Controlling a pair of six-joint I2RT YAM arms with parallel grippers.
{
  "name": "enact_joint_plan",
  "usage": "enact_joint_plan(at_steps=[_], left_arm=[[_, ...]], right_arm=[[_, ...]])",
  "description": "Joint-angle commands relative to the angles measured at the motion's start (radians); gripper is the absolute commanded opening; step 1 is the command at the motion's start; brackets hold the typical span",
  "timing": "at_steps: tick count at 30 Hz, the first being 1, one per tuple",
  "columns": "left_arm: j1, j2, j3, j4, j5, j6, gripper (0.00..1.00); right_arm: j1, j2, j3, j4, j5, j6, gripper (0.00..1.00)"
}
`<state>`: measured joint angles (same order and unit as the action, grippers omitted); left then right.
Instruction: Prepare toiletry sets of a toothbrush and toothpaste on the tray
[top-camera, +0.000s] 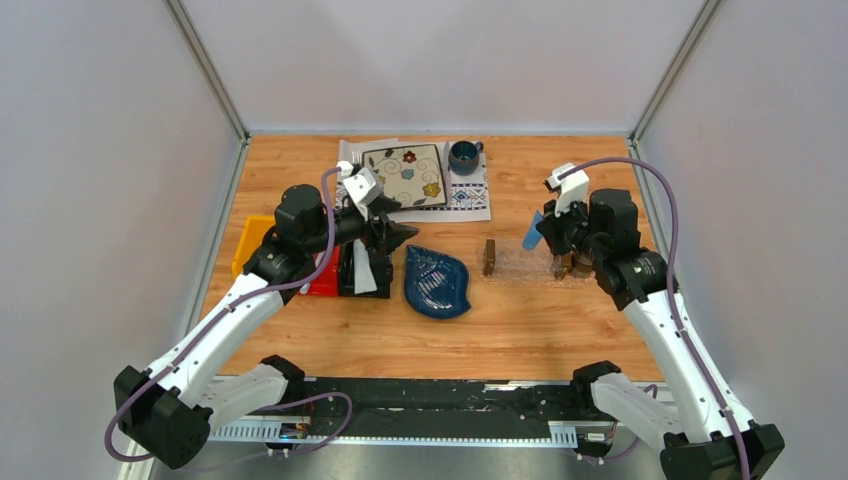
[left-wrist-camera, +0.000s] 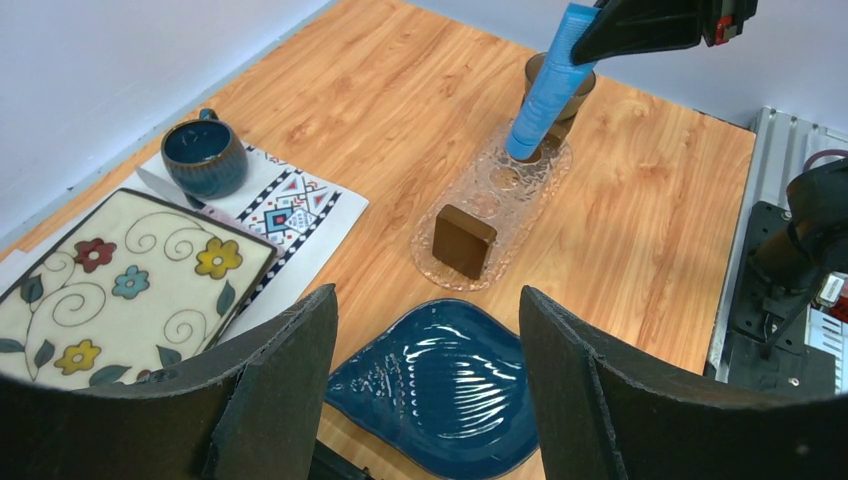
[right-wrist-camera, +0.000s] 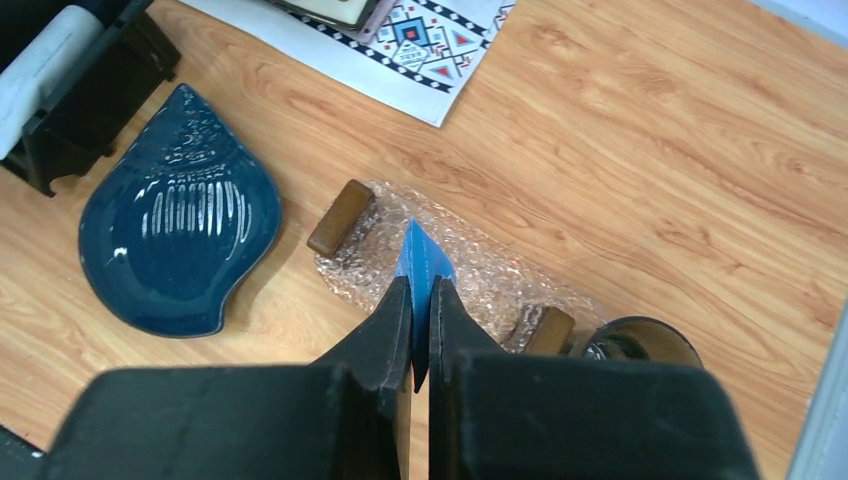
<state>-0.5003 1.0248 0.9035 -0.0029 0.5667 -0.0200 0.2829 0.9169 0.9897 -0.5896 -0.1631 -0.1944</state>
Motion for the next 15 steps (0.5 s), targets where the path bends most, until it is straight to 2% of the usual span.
enact_joint_plan(at_steps=[1,15], left_arm=[[0.006,-0.011,-0.003,0.038,0.001,0.015,0.74],[0.009,-0.003,-0.002,0.035,0.001,0.018,0.74]], right_arm=[[-0.004,0.002,0.004,0.073,-0.085,0.018,0.0],[-0.001,0.119,0.026,0.114,-0.154,0.026,0.0]])
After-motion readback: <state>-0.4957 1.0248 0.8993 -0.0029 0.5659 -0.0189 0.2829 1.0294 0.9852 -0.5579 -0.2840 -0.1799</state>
